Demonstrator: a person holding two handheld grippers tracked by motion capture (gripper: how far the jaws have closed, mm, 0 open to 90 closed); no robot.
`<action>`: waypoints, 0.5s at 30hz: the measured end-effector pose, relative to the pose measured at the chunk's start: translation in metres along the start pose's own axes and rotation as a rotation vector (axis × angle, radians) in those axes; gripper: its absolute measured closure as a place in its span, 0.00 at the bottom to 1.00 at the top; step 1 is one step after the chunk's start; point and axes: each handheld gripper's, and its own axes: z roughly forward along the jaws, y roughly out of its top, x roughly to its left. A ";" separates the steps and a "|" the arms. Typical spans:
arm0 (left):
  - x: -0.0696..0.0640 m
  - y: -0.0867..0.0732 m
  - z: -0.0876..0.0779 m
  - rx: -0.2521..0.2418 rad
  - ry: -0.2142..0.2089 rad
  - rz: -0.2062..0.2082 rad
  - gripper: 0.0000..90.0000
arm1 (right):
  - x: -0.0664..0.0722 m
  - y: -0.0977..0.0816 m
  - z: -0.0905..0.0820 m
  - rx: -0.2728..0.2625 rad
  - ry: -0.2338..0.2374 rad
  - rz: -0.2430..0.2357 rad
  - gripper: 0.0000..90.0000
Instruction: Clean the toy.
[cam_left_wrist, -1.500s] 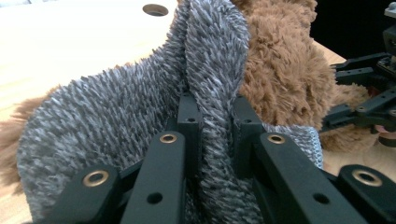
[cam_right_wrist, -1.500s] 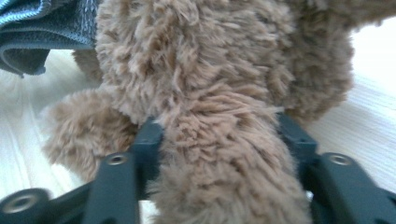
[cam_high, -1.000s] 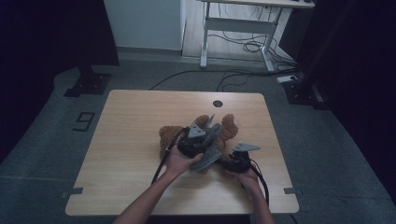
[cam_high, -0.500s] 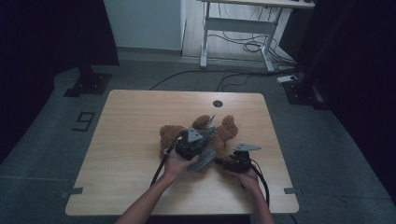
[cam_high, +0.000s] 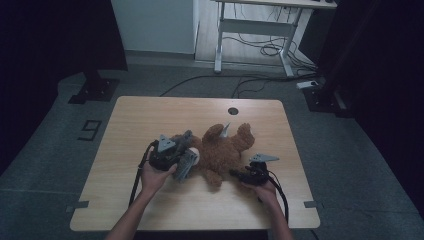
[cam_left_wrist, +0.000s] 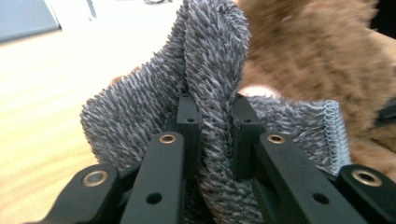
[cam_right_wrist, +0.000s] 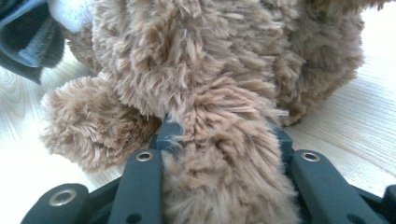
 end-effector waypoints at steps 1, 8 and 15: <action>0.004 -0.002 0.001 0.001 -0.004 -0.019 0.86 | 0.000 0.000 0.000 -0.001 0.001 0.000 0.68; 0.027 -0.013 0.007 0.056 0.028 -0.064 0.86 | 0.000 0.000 0.001 -0.004 0.005 0.003 0.68; 0.045 -0.039 0.028 0.177 0.032 -0.125 0.86 | -0.001 -0.001 0.001 -0.001 0.008 0.008 0.68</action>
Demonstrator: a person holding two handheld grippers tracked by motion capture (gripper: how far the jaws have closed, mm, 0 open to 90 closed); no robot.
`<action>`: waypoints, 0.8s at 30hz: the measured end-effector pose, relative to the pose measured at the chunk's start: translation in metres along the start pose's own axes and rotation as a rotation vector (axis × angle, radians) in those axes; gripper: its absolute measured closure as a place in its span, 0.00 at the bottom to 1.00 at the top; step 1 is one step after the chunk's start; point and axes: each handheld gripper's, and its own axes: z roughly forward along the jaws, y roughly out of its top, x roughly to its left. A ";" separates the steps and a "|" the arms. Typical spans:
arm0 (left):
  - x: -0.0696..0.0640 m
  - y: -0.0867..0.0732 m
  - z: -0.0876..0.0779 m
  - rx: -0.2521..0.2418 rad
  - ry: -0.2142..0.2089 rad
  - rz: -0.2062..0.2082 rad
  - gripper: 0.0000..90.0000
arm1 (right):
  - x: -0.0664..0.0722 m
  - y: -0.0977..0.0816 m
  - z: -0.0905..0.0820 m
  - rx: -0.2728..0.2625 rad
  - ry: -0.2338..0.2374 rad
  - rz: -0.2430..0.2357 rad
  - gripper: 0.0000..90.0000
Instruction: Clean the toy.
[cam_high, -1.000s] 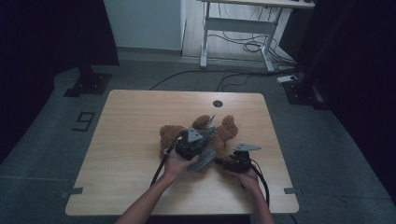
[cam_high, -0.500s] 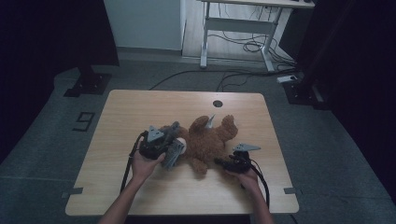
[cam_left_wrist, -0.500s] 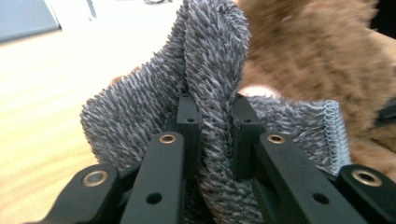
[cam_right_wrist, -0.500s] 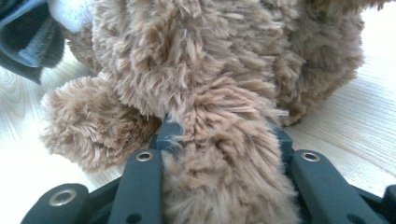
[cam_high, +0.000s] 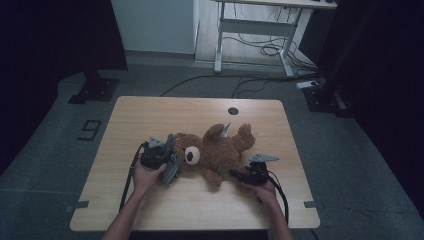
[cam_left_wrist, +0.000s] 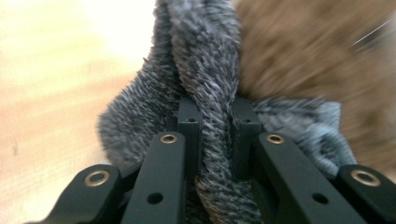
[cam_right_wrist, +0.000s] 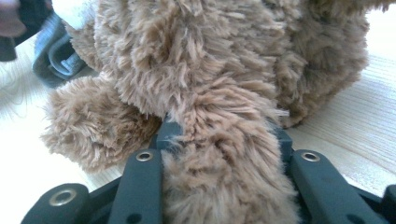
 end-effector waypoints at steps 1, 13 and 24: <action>0.002 -0.004 0.003 -0.004 -0.015 -0.015 0.87 | 0.000 0.000 0.000 0.001 0.002 0.001 0.68; -0.007 0.017 -0.037 -0.135 -0.044 -0.001 0.86 | -0.001 0.000 0.000 0.003 0.002 0.000 0.69; -0.082 0.069 -0.054 -0.219 -0.158 0.171 0.86 | -0.001 0.000 0.000 0.002 0.002 -0.002 0.69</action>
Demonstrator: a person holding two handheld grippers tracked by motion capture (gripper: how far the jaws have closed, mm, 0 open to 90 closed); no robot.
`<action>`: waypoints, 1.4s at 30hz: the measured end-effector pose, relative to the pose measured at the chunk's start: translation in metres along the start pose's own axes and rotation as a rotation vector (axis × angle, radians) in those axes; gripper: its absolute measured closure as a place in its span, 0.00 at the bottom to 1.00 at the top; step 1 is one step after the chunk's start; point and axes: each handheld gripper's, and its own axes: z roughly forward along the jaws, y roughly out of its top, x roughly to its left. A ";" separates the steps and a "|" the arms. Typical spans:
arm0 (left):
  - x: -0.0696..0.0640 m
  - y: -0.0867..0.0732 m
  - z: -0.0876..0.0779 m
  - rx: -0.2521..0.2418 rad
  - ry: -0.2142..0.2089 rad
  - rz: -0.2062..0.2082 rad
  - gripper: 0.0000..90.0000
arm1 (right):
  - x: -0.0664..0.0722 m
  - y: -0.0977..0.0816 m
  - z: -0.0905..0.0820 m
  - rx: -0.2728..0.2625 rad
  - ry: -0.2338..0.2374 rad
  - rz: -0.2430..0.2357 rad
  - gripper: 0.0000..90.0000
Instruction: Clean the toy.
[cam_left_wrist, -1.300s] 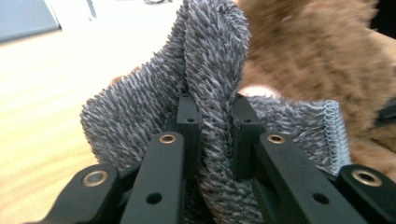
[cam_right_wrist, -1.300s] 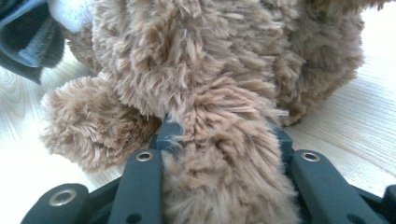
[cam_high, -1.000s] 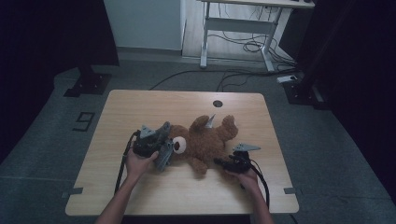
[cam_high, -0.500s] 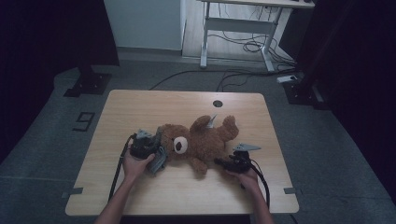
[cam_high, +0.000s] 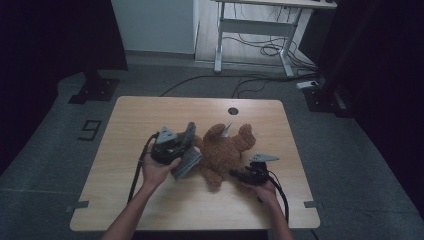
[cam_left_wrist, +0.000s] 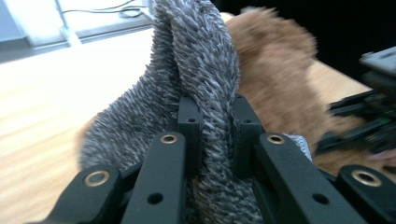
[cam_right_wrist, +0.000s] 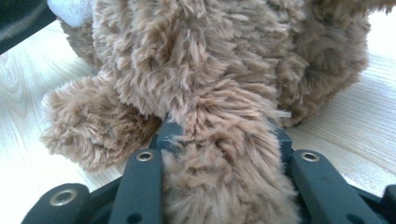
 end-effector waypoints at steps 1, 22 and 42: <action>0.000 0.000 0.000 0.000 0.000 0.000 0.86 | 0.000 0.000 0.000 0.000 0.000 0.000 0.69; -0.056 0.005 0.082 0.120 0.026 0.134 0.86 | 0.000 -0.001 0.000 0.002 -0.004 0.004 0.69; 0.014 -0.019 0.017 0.019 0.114 0.014 0.86 | 0.005 -0.001 0.004 0.016 0.017 0.002 0.69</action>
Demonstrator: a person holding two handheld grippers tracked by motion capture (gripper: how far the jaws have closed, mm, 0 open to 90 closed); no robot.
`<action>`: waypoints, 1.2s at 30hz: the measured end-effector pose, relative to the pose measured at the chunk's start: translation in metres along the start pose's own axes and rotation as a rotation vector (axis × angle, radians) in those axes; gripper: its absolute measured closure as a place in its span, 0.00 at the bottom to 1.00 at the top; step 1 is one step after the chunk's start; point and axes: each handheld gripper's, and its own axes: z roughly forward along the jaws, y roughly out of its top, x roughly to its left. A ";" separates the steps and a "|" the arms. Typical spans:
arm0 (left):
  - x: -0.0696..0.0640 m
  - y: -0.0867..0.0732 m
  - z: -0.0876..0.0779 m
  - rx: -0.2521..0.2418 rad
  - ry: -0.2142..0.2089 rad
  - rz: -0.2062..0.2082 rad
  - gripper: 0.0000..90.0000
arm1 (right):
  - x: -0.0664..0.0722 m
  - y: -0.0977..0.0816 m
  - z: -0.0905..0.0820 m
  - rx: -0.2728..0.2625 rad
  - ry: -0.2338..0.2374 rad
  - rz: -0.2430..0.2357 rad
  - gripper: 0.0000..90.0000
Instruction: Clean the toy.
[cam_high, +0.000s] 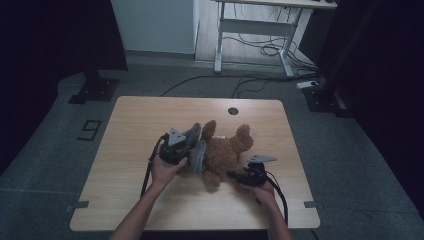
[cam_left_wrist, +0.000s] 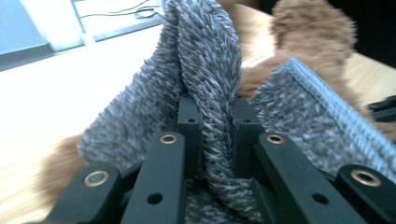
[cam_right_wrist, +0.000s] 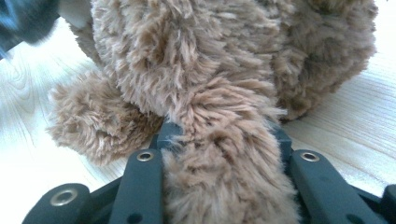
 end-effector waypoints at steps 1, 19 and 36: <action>0.007 -0.003 -0.001 0.009 0.010 -0.014 0.86 | 0.000 0.000 0.000 0.000 0.000 0.000 0.69; 0.066 -0.059 0.008 0.136 0.067 -0.197 0.87 | -0.001 0.000 0.000 -0.002 0.002 0.012 0.69; 0.070 -0.058 0.011 0.143 0.058 -0.183 0.86 | -0.005 0.005 0.006 -0.007 -0.019 0.018 0.69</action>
